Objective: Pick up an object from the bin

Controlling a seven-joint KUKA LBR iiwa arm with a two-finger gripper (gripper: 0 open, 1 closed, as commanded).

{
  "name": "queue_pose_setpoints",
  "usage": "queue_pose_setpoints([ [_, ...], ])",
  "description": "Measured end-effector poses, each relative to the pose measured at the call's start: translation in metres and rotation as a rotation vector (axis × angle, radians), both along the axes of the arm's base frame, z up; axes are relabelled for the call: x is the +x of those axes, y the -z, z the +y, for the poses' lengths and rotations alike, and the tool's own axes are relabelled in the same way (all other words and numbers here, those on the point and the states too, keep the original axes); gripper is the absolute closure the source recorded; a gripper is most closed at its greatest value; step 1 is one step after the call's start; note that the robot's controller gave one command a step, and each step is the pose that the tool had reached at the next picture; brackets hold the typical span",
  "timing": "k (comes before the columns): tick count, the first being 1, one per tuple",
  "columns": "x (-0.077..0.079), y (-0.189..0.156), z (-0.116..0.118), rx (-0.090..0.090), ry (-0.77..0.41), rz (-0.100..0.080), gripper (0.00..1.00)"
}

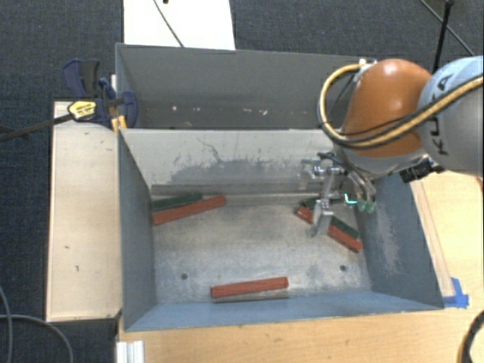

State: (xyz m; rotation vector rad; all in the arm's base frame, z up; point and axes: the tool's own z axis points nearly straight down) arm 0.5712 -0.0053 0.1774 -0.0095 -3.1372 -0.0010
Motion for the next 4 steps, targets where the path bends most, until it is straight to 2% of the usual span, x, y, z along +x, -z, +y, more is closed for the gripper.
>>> queue_pose_setpoints([
  [1,-0.035,0.112,0.019,0.001,-0.012,0.003,0.00],
  [2,-0.043,0.039,0.000,-0.001,0.226,-0.013,0.00],
  [3,-0.076,0.110,-0.049,-0.002,0.078,0.001,0.00],
  [4,-0.013,0.033,-0.088,-0.002,0.289,-0.014,0.00],
])
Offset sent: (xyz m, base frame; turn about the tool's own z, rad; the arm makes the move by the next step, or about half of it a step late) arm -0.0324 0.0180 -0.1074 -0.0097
